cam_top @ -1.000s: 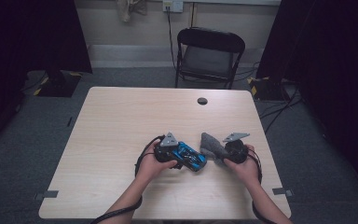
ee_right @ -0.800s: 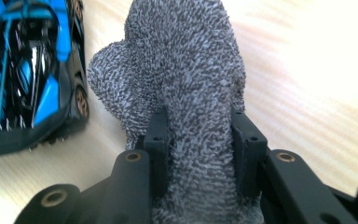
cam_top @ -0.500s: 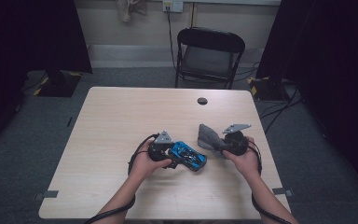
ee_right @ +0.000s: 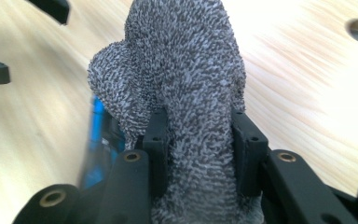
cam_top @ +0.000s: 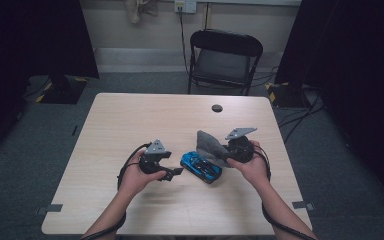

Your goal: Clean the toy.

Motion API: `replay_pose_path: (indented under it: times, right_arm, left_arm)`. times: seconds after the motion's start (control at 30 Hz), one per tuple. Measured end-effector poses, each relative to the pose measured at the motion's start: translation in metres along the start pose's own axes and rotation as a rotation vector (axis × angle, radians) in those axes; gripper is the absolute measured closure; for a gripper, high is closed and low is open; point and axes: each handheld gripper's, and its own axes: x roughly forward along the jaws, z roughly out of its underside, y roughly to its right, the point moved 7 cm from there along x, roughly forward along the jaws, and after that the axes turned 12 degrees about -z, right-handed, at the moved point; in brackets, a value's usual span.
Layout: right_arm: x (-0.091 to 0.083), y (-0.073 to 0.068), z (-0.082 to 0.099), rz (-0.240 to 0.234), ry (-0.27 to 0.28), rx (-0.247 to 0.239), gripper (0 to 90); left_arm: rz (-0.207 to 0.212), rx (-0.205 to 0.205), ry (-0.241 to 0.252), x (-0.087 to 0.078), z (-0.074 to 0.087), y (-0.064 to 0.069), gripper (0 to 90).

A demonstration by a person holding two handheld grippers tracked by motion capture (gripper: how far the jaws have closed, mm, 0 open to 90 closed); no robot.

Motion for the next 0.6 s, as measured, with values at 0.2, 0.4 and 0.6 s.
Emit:
replay_pose_path:
  times: [0.2,0.4,0.6]
  right_arm:
    - [0.02,-0.02,-0.014,-0.066,-0.02,-0.043,64.6]
    - [0.04,-0.04,-0.02,-0.131,-0.054,-0.087,64.6]
    - [0.05,-0.052,-0.02,-0.175,-0.085,-0.119,64.4]
  left_arm:
    - [-0.006,0.04,0.09,-0.02,-0.029,-0.001,16.3]
    - [-0.005,0.081,0.119,-0.021,-0.048,0.002,15.8]
    - [-0.007,0.097,0.068,-0.009,-0.04,-0.001,15.6]
